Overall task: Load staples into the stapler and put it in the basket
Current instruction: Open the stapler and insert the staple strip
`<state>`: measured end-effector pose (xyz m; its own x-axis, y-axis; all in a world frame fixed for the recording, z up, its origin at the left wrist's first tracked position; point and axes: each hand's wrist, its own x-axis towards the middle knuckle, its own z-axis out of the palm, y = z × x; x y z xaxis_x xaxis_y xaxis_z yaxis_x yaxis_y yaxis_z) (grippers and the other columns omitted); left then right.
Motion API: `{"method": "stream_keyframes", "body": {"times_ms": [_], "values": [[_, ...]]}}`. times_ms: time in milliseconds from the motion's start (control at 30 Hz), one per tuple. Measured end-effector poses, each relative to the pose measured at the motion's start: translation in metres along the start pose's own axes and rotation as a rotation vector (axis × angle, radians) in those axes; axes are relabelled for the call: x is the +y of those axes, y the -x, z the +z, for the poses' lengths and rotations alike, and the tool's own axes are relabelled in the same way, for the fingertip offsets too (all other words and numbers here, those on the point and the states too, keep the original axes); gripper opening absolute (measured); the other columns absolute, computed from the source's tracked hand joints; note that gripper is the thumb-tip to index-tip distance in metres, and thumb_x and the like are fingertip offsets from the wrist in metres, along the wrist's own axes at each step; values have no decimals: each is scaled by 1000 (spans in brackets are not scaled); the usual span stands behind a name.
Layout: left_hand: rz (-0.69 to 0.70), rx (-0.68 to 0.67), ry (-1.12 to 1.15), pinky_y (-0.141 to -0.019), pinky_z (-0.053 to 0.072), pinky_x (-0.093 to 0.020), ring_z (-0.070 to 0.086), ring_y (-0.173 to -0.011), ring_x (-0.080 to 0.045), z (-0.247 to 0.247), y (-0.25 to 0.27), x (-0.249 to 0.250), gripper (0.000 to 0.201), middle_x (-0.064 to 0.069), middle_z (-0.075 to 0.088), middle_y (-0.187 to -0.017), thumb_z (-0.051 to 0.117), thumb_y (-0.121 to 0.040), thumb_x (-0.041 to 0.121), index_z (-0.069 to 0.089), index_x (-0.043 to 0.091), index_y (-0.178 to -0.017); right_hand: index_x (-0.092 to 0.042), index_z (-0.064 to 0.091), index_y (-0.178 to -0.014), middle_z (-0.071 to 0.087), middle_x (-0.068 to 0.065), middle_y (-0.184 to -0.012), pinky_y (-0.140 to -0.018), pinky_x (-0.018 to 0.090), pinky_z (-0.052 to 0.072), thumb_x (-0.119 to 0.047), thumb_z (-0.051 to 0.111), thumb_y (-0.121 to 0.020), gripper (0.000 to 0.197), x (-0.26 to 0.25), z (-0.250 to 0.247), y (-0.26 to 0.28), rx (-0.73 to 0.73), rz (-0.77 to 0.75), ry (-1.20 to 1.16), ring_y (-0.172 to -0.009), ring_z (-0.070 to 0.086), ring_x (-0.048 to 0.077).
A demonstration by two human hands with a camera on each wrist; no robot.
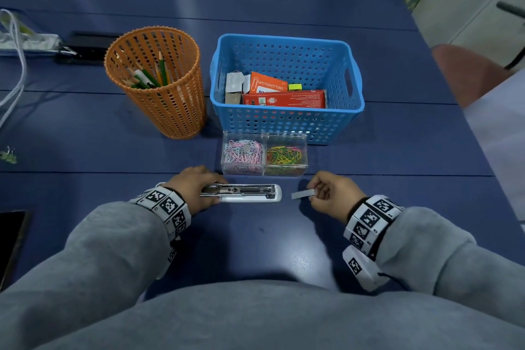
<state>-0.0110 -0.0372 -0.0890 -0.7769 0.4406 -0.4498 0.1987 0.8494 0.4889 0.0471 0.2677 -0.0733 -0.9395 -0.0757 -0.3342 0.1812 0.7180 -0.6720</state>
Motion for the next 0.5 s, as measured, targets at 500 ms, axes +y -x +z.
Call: {"method": "stream_keyframes", "body": {"times_ms": [500], "values": [[-13, 8, 10, -95, 44, -47, 53, -102, -31, -3, 3, 4, 40, -11, 58, -104, 63, -69, 37, 59, 32, -109, -35, 47, -67, 71, 6, -94, -83, 38, 56, -13, 67, -72, 31, -40, 18, -5, -86, -118, -44, -86, 66, 20]]}}
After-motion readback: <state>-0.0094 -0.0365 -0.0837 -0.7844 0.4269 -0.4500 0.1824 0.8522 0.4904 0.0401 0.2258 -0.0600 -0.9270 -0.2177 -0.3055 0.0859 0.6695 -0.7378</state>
